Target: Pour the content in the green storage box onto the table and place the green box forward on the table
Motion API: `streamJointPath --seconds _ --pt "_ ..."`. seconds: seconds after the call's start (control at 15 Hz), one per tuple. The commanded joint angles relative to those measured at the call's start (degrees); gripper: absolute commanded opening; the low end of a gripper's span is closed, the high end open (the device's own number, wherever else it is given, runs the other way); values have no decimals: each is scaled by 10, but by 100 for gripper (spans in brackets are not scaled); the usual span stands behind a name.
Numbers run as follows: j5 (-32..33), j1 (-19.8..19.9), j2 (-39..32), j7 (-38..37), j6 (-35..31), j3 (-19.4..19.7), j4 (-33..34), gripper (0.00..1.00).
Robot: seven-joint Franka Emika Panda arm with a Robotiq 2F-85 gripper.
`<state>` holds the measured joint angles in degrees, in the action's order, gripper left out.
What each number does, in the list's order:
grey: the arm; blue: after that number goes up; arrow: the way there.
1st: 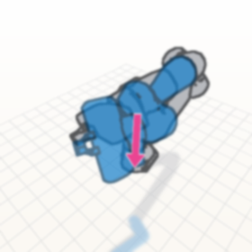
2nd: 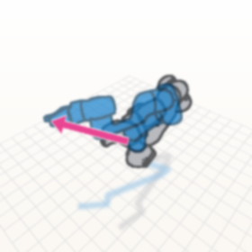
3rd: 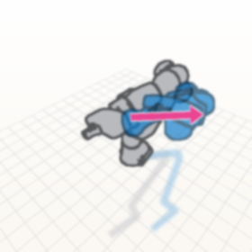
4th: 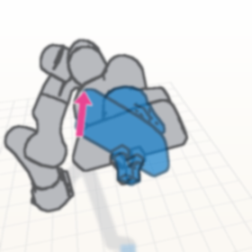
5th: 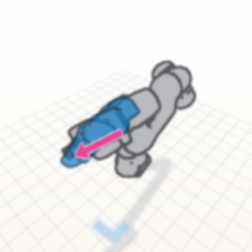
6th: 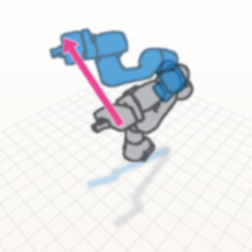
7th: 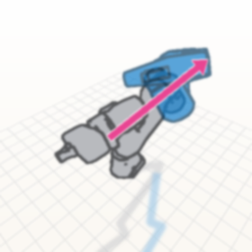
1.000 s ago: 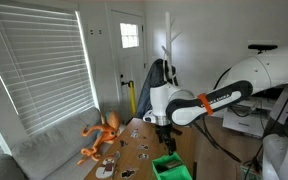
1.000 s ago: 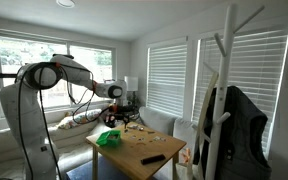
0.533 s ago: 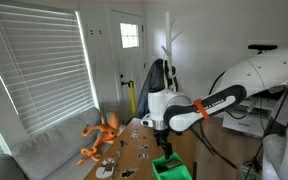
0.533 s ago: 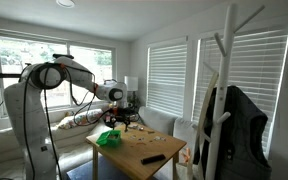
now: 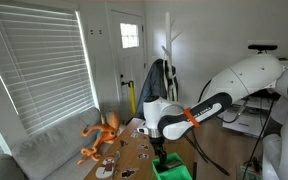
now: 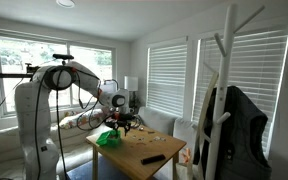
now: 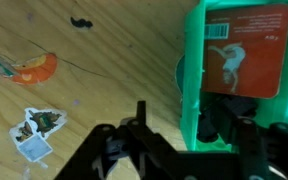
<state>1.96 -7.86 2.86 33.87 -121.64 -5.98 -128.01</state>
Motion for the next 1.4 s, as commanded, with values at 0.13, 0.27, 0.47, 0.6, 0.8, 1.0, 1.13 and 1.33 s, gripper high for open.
streamJointPath --seconds 0.13,0.27,0.47,0.6,0.8,1.0,1.13,1.33 --pt "-2 2 -13 -5 0 -2 19 23" --pt "-6 1 -16 -1 1 -3 20 10" --pt "-14 0 -19 2 2 -4 19 0" --pt "-12 2 -11 -6 6 -3 17 1" --pt "10 14 31 -57 12 7 3 1" --pt "33 38 95 -116 35 30 -5 1" --pt "46 55 123 -154 57 43 -4 1" --pt "30 45 96 -113 41 47 8 6"
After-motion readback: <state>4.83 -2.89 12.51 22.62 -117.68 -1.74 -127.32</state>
